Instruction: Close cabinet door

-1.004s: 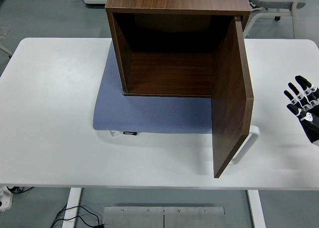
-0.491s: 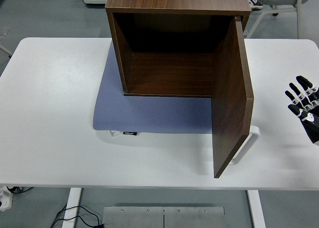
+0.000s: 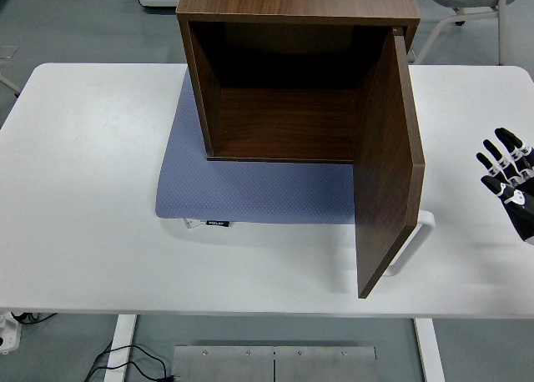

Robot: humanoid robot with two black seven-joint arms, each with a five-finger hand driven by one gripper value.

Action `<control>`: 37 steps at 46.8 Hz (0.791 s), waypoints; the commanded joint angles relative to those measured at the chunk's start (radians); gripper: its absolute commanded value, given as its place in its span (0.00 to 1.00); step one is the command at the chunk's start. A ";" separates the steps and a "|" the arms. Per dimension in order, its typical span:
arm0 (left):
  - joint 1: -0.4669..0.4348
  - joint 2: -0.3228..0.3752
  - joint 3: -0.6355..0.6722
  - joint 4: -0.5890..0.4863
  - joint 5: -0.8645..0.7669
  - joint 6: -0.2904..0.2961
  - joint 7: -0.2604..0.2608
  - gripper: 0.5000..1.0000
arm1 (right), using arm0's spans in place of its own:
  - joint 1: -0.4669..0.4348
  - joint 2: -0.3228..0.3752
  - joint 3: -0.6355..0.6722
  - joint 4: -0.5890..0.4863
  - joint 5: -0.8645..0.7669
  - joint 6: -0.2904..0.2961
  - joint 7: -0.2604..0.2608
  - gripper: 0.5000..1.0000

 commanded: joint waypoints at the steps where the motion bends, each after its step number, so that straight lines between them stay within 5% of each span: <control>1: 0.001 0.000 0.000 0.000 0.000 0.000 0.000 1.00 | -0.002 -0.001 0.001 -0.001 0.000 0.000 0.000 1.00; 37: -0.001 0.000 0.000 0.000 0.000 0.000 0.000 1.00 | -0.043 -0.001 0.023 -0.001 0.001 0.002 0.002 1.00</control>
